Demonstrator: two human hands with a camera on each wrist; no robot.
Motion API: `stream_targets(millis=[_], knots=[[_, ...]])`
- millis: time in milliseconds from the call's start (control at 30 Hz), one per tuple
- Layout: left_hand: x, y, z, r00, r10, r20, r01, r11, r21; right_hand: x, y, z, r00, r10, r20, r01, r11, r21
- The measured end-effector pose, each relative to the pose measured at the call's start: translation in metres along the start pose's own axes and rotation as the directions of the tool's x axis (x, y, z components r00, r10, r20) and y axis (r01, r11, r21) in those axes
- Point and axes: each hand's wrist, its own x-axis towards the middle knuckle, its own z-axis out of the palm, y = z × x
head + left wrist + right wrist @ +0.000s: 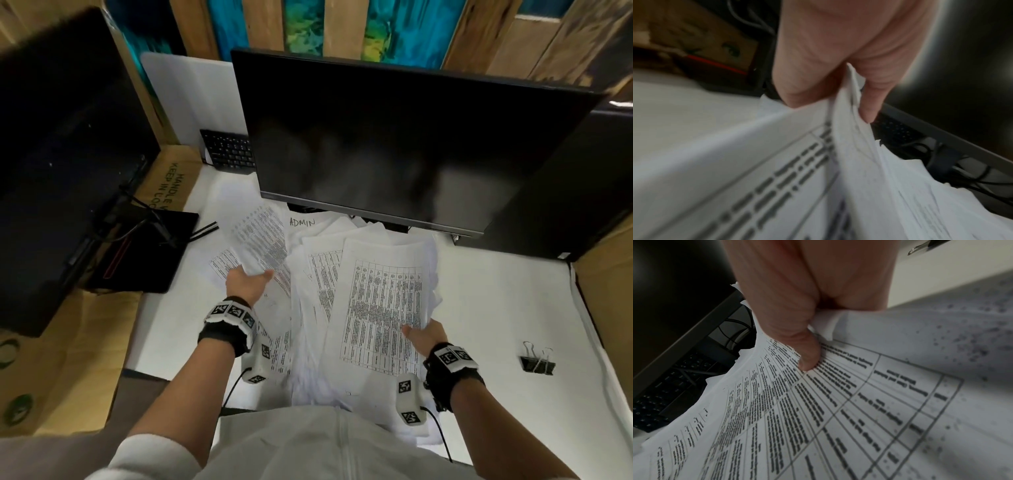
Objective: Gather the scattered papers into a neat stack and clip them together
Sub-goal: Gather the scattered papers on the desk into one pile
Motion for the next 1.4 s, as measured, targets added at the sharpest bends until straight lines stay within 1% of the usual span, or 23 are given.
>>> stream_targets(millis=[33, 100, 133, 233, 300, 367, 400, 467, 533, 600, 667, 700, 733, 767, 833, 900, 1000, 1067, 1133, 1200, 1267, 1333, 1400], knots=[[-0.006, 0.008, 0.001, 0.998, 0.065, 0.018, -0.066, 0.997, 0.027, -0.001, -0.001, 0.0, 1.0, 0.009, 0.0, -0.009, 1.0, 0.001], [-0.018, 0.023, -0.001, 0.977, 0.169, 0.126, -0.182, 0.978, 0.104, 0.0, -0.001, 0.0, 1.0, 0.018, -0.002, -0.018, 1.0, -0.001], [-0.026, 0.03, -0.002, 0.954, 0.217, 0.206, -0.243, 0.964, 0.112, 0.001, -0.001, 0.0, 1.0, 0.018, -0.001, -0.018, 1.0, 0.001], [-0.054, 0.051, -0.003, 0.853, 0.34, 0.395, -0.397, 0.915, 0.07, 0.0, -0.002, 0.001, 0.999, 0.032, 0.006, -0.032, 0.999, 0.005], [-0.072, 0.066, -0.004, 0.791, 0.395, 0.467, -0.439, 0.898, -0.017, 0.0, -0.002, 0.001, 0.999, 0.043, 0.005, -0.043, 0.999, 0.006], [-0.089, 0.084, -0.006, 0.745, 0.446, 0.496, -0.451, 0.885, -0.118, 0.001, -0.002, 0.002, 0.999, 0.048, 0.006, -0.048, 0.999, 0.015], [-0.096, 0.093, -0.008, 0.727, 0.467, 0.503, -0.436, 0.88, -0.187, 0.002, -0.001, 0.002, 0.999, 0.038, 0.004, -0.038, 0.999, 0.017], [-0.101, 0.105, -0.01, 0.712, 0.488, 0.505, -0.372, 0.872, -0.317, -0.001, -0.003, 0.001, 0.999, 0.041, 0.01, -0.042, 0.999, 0.029], [-0.103, 0.112, -0.011, 0.718, 0.485, 0.5, -0.287, 0.86, -0.422, -0.003, -0.002, 0.0, 1.0, 0.023, 0.013, -0.024, 0.999, 0.025], [-0.096, 0.112, -0.01, 0.76, 0.435, 0.483, -0.194, 0.861, -0.471, 0.016, 0.01, 0.001, 1.0, -0.007, 0.029, 0.006, 0.999, 0.04], [-0.079, 0.101, -0.006, 0.844, 0.329, 0.424, -0.112, 0.881, -0.46, 0.033, 0.022, 0.004, 0.998, -0.032, 0.049, 0.027, 0.995, 0.098], [-0.069, 0.092, -0.003, 0.886, 0.269, 0.379, -0.079, 0.891, -0.446, 0.029, 0.021, 0.003, 0.998, -0.029, 0.048, 0.024, 0.994, 0.108], [-0.061, 0.083, -0.001, 0.914, 0.212, 0.345, -0.048, 0.903, -0.427, 0.017, 0.013, 0.0, 0.999, -0.028, 0.035, 0.024, 0.995, 0.094], [-0.056, 0.075, 0.001, 0.93, 0.159, 0.332, -0.011, 0.914, -0.406, 0.005, 0.007, -0.003, 1.0, -0.02, 0.023, 0.018, 0.997, 0.072], [-0.044, 0.053, 0.005, 0.955, 0.008, 0.297, 0.092, 0.942, -0.322, -0.002, 0.005, -0.004, 1.0, -0.005, 0.027, 0.003, 0.998, 0.07], [-0.03, 0.025, 0.008, 0.963, -0.125, 0.238, 0.176, 0.962, -0.208, -0.005, 0.003, -0.006, 1.0, -0.005, 0.03, 0.002, 0.996, 0.091], [-0.009, -0.01, 0.014, 0.959, -0.224, 0.173, 0.247, 0.96, -0.131, -0.006, 0.004, -0.007, 0.999, -0.015, 0.031, 0.012, 0.996, 0.092], [0.002, -0.027, 0.018, 0.967, -0.235, 0.1, 0.244, 0.965, -0.096, -0.007, 0.003, -0.007, 0.999, -0.029, 0.025, 0.027, 0.996, 0.089], [0.006, -0.037, 0.02, 0.98, -0.198, 0.021, 0.198, 0.98, 0.003, -0.006, 0.004, -0.008, 0.999, -0.035, 0.028, 0.033, 0.996, 0.085], [0.009, -0.044, 0.022, 0.987, -0.16, -0.008, 0.16, 0.982, 0.103, -0.006, 0.003, -0.009, 0.999, -0.038, 0.031, 0.035, 0.996, 0.079], [0.011, -0.048, 0.023, 0.988, -0.154, 0.009, 0.151, 0.978, 0.141, -0.005, 0.004, -0.009, 0.999, -0.036, 0.034, 0.033, 0.996, 0.08], [0.01, -0.046, 0.025, 0.983, -0.164, 0.085, 0.15, 0.978, 0.147, -0.004, 0.004, -0.008, 0.999, -0.029, 0.037, 0.025, 0.993, 0.112], [0.009, -0.045, 0.026, 0.972, -0.172, 0.162, 0.148, 0.977, 0.151, -0.002, 0.004, -0.009, 0.999, -0.023, 0.04, 0.015, 0.98, 0.199]])
